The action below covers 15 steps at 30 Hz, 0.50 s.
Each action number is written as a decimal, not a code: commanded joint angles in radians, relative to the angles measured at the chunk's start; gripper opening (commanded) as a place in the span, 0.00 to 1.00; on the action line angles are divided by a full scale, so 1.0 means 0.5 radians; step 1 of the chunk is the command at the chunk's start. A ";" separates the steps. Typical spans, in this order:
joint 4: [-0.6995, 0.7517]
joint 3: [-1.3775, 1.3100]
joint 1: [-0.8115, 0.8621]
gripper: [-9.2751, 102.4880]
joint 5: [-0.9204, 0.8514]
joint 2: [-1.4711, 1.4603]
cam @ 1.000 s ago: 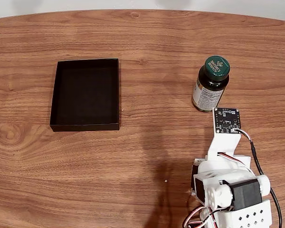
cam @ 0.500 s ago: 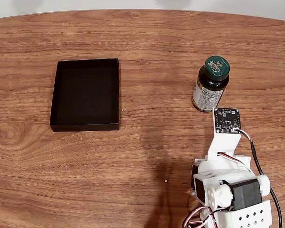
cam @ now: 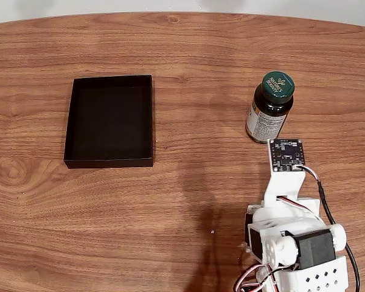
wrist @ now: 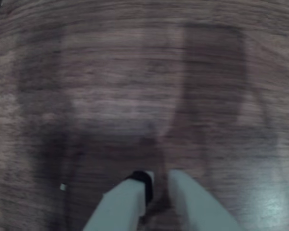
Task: Pick up the pill bottle and place it in the black box.
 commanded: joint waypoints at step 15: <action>-0.472 -0.031 0.132 0.22 0.009 -0.288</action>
